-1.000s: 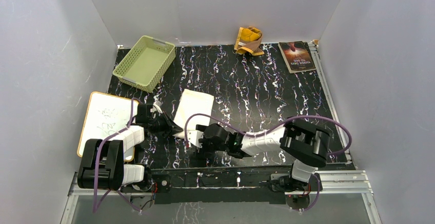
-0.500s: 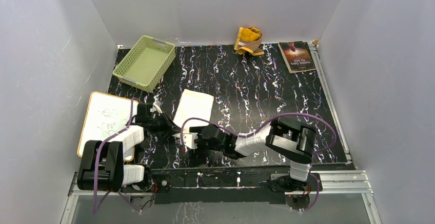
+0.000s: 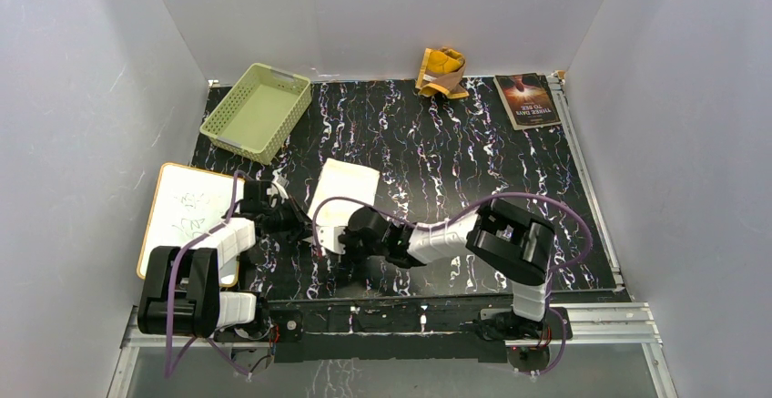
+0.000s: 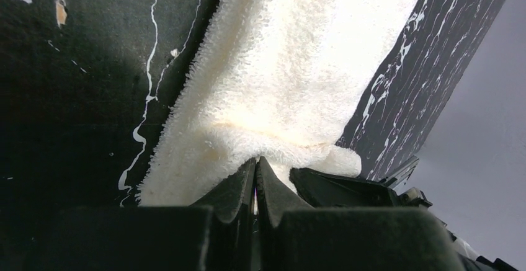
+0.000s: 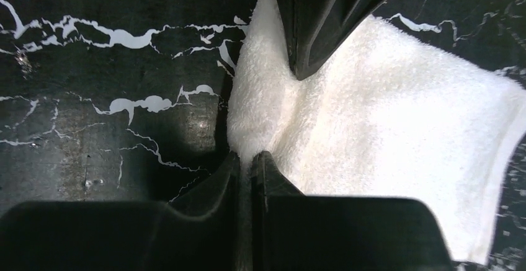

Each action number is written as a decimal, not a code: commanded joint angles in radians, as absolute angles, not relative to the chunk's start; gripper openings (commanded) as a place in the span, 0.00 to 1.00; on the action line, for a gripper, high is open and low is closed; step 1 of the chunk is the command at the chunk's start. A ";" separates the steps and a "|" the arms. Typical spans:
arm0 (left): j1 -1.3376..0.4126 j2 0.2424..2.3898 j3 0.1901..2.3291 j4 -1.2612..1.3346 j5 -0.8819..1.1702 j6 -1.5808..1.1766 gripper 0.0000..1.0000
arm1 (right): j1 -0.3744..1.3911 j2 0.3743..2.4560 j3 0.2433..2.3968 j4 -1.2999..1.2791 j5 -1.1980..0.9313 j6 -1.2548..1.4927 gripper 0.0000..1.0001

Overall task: Roll the towels
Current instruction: Roll the towel at the center of the board.

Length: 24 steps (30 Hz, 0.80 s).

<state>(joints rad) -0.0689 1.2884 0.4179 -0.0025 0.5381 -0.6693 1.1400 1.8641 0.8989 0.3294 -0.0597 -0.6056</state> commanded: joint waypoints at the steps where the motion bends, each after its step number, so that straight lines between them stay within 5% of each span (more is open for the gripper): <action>1: -0.058 1.281 0.489 -0.097 0.528 -0.629 0.00 | 1.051 1.880 0.929 0.077 -0.272 -0.435 0.00; 4: -0.040 1.186 0.590 -0.187 0.561 -0.614 0.01 | 1.003 1.830 0.967 -0.013 -0.437 -0.322 0.00; 8: -0.036 1.020 0.742 -0.318 0.514 -0.598 0.29 | 0.969 1.756 0.992 -0.086 -0.613 -0.142 0.00; 10: -0.034 0.985 0.794 -0.383 0.493 -0.589 0.35 | 0.955 1.709 0.975 -0.064 -0.685 -0.052 0.00; 17: -0.032 0.912 0.782 -0.409 0.537 -0.622 0.37 | 0.888 1.642 0.958 0.052 -0.793 0.365 0.00; 24: -0.033 0.885 0.775 -0.439 0.572 -0.610 0.37 | 0.818 1.814 1.032 0.030 -0.941 0.523 0.00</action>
<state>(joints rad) -0.0364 0.9127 0.7685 -0.3969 0.5121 -0.6094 0.8478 1.7283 0.9840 0.0017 -0.8211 0.3618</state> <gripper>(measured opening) 0.374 0.056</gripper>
